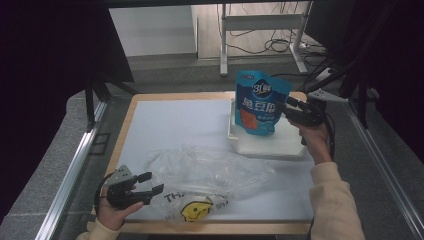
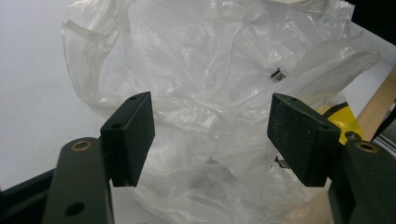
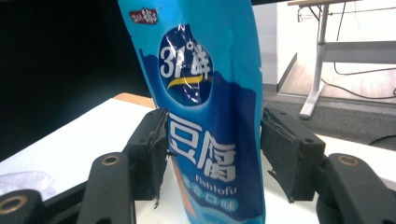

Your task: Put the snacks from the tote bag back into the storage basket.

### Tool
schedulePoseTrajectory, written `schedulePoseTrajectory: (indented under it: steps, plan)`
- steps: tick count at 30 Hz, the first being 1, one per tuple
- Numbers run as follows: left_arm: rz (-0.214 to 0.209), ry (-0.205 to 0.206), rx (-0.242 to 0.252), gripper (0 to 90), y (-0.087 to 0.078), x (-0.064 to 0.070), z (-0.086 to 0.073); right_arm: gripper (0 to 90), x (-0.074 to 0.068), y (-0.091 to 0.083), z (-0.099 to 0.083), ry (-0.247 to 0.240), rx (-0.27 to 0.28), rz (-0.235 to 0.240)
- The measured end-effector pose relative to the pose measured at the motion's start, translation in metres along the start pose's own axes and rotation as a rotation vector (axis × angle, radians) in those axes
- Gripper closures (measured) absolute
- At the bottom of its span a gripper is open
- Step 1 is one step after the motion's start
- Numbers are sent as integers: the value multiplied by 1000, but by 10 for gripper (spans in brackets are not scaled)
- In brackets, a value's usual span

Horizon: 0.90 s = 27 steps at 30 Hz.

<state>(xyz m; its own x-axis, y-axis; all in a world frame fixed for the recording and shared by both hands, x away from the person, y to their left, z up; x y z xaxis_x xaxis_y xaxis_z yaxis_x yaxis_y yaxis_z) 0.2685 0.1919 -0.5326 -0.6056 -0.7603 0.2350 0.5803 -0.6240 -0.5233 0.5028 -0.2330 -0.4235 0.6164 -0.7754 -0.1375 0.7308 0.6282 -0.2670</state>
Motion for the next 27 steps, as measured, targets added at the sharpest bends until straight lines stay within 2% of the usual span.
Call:
schedulePoseTrajectory:
  steps: [6,15,25,27]
  plan:
    - [6,-3,-4,321,1,-1,-1,414,-3,-6,-8,0,-31,-8]
    - [10,3,1,321,-2,2,-2,412,-14,-23,-14,-6,-24,7]
    - [11,4,3,321,-3,3,-2,412,-33,-38,-19,-33,-23,54]
    - [11,5,3,321,-3,3,-2,412,-41,-41,-23,-37,-29,73]
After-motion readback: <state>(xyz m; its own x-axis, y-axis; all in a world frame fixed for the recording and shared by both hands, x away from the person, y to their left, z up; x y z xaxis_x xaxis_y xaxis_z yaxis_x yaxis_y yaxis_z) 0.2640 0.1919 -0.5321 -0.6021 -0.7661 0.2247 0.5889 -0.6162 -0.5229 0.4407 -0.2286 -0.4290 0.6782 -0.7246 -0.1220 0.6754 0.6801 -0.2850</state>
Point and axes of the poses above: each handheld gripper's, and its own axes: y roughly forward along the jaws, z roughly out of its top, x roughly to its right, the point moved 8 cm from there along y, roughly forward along the jaws, and after that the axes turned 1 degree about -y, right-handed, at the moved point
